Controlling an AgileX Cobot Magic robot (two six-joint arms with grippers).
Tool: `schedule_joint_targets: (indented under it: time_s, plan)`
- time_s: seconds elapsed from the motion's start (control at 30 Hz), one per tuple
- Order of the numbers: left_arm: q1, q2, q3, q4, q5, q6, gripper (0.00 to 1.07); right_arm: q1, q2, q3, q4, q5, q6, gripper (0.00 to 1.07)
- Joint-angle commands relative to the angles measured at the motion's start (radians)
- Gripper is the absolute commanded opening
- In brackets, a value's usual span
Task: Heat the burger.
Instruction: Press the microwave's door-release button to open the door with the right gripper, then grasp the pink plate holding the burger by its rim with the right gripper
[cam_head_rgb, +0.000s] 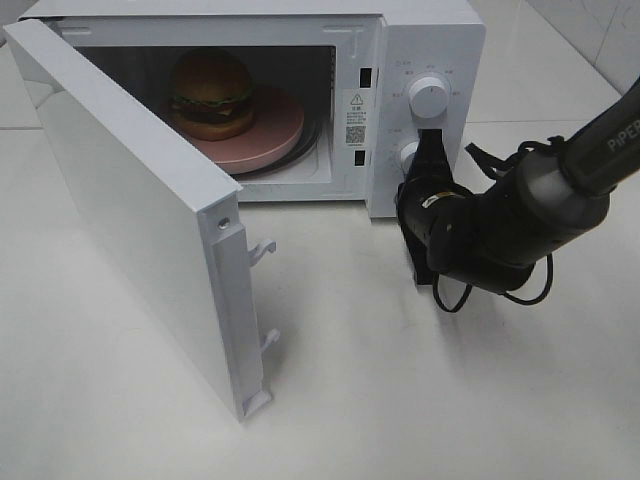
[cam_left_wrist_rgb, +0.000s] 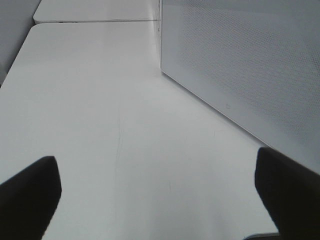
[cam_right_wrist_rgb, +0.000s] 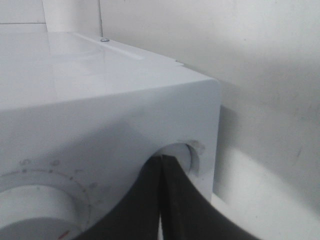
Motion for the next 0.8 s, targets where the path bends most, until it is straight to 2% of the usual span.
schedule_joint_targets:
  time_s: [0.03, 0.27, 0.53, 0.73, 0.8]
  plan:
    - [0.002, -0.004, 0.0, -0.001, 0.002, -0.001, 0.98, -0.003, -0.042, 0.025, -0.03, 0.024, -0.039, 0.0]
    - [0.002, -0.004, 0.0, -0.001, 0.002, -0.001, 0.98, -0.003, -0.091, 0.075, -0.039, 0.13, -0.115, 0.0]
    - [0.002, -0.004, 0.0, -0.001, 0.002, -0.001, 0.98, -0.003, -0.202, 0.11, -0.159, 0.268, -0.252, 0.0]
    - [0.002, -0.004, 0.0, -0.001, 0.002, -0.001, 0.98, -0.005, -0.292, 0.11, -0.214, 0.453, -0.484, 0.0]
    - [0.002, -0.004, 0.0, -0.001, 0.002, -0.001, 0.98, -0.005, -0.341, 0.109, -0.219, 0.576, -0.665, 0.0]
